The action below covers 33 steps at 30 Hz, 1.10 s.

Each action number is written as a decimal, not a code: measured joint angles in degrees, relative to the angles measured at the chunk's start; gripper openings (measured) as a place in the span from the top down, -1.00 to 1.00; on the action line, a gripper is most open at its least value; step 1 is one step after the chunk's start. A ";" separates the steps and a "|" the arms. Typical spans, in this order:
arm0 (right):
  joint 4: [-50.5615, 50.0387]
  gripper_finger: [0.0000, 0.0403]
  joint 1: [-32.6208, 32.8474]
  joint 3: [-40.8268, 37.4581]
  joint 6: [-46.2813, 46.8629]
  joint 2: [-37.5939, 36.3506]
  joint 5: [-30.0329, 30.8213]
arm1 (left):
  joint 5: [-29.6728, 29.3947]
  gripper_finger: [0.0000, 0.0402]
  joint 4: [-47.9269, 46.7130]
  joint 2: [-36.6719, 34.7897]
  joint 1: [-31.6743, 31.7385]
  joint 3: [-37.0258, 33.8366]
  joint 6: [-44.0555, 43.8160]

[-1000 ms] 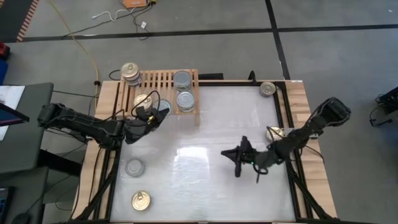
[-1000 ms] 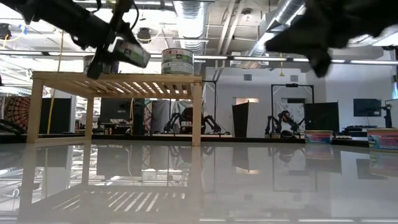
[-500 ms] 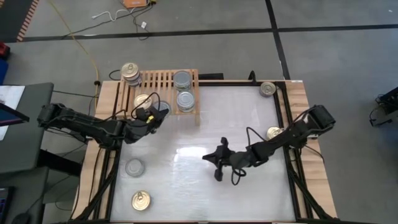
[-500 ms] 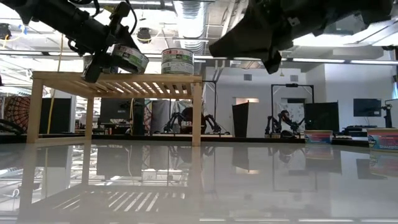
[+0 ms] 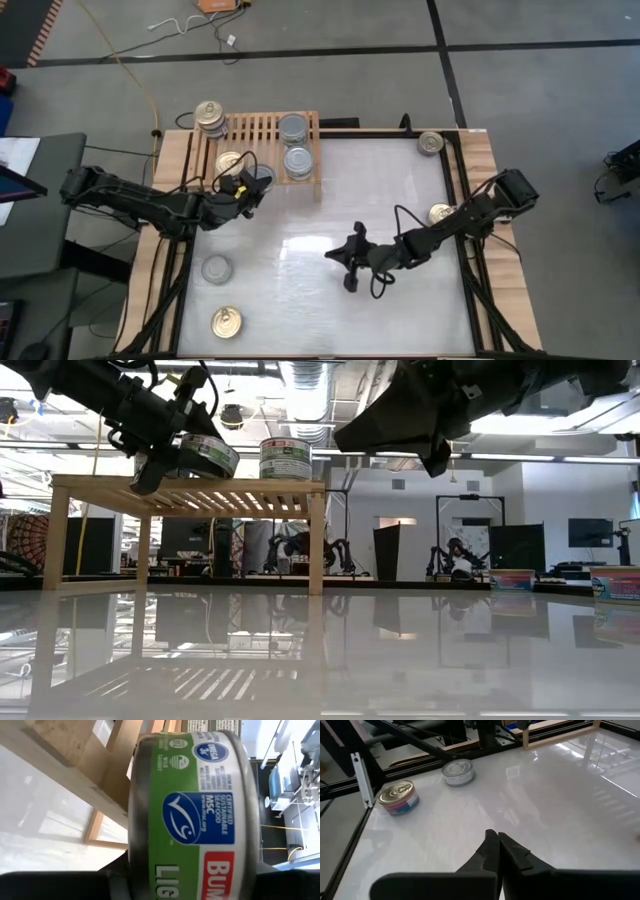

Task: Stack canned seafood by type on shelf
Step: Put the green tuna can on the shelf

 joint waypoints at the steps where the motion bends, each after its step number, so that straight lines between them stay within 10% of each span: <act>1: 0.02 0.87 -0.19 0.00 0.00 0.00 -0.02 | -0.04 0.31 0.02 0.00 0.00 0.00 -0.02; 33: 3.52 0.90 -7.28 -0.02 -0.09 -0.02 -9.05 | -2.33 0.13 8.73 0.11 4.42 -0.02 9.31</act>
